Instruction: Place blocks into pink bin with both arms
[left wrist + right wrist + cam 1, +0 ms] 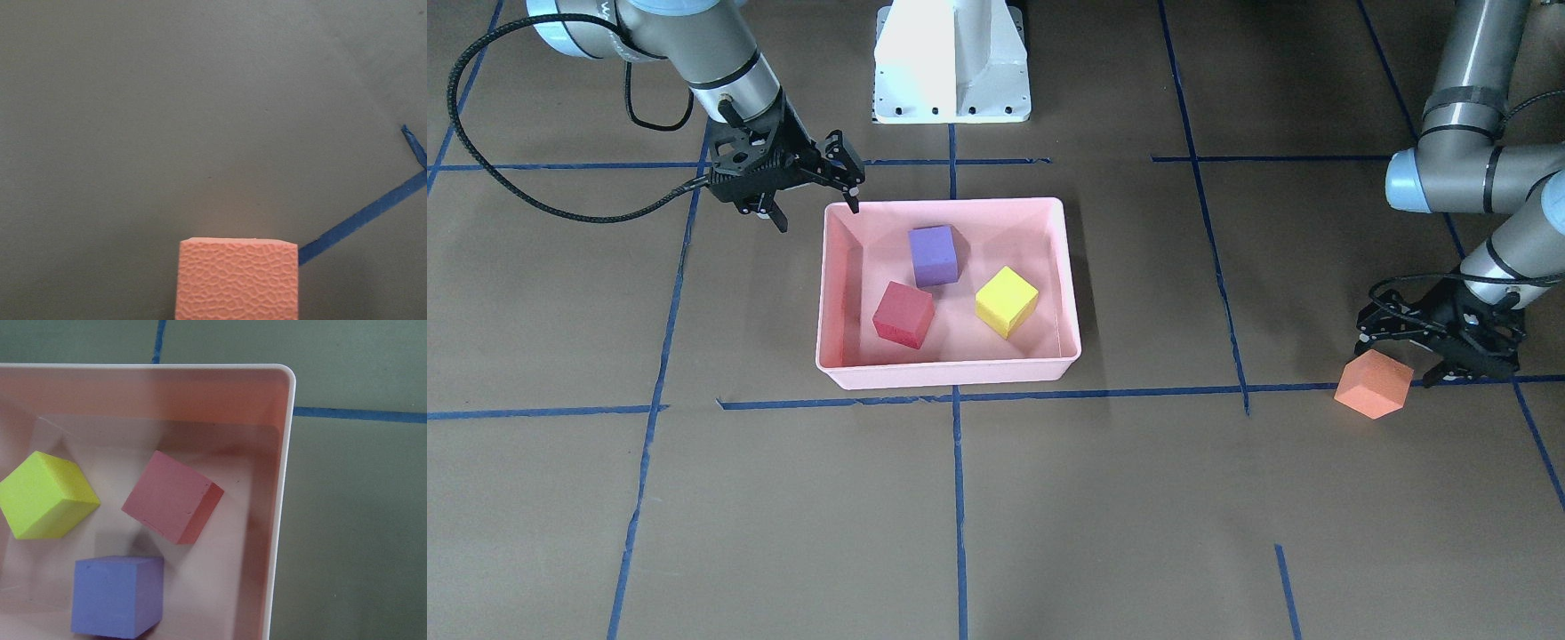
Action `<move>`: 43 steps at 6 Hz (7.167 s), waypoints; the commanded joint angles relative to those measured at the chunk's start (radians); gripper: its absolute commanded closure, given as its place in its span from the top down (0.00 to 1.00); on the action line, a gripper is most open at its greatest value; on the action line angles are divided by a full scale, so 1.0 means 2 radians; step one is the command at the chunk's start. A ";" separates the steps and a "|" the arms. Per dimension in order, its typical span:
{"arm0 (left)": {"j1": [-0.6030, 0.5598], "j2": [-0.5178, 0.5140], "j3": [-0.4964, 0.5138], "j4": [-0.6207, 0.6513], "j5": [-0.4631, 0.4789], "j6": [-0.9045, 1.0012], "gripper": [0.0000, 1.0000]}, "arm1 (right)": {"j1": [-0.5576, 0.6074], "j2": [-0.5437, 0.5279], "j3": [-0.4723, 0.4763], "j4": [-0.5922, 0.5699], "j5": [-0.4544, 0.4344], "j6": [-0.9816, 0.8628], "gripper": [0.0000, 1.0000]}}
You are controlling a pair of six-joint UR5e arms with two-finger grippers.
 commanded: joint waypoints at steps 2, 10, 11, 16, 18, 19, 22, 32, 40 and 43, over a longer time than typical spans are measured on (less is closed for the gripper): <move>0.027 -0.012 0.054 -0.043 0.003 0.034 1.00 | 0.000 0.000 0.000 0.000 0.000 0.001 1.00; 0.107 -0.101 -0.112 -0.053 0.004 -0.358 0.20 | 0.004 -0.025 0.030 0.000 0.001 0.001 1.00; 0.152 -0.103 -0.155 -0.051 0.005 -0.424 0.20 | 0.005 -0.026 0.030 0.000 0.000 0.001 1.00; 0.222 -0.123 -0.169 -0.050 0.071 -0.463 0.99 | 0.007 -0.034 0.030 0.001 0.000 0.002 1.00; 0.219 -0.117 -0.177 -0.050 0.067 -0.463 1.00 | 0.014 -0.045 0.030 0.001 0.002 -0.001 1.00; 0.211 -0.081 -0.214 -0.050 0.067 -0.459 1.00 | 0.024 -0.057 0.033 0.001 0.008 -0.005 1.00; 0.079 0.062 -0.215 -0.047 0.008 -0.228 1.00 | 0.152 -0.142 0.038 0.003 0.120 -0.143 1.00; -0.251 0.161 -0.197 0.291 -0.163 0.151 1.00 | 0.446 -0.297 -0.032 -0.121 0.227 -0.661 1.00; -0.282 0.196 -0.237 0.455 -0.039 0.168 1.00 | 0.450 -0.298 -0.035 -0.119 0.232 -0.663 1.00; -0.281 0.196 -0.244 0.450 -0.064 0.169 1.00 | 0.450 -0.301 -0.038 -0.119 0.233 -0.663 1.00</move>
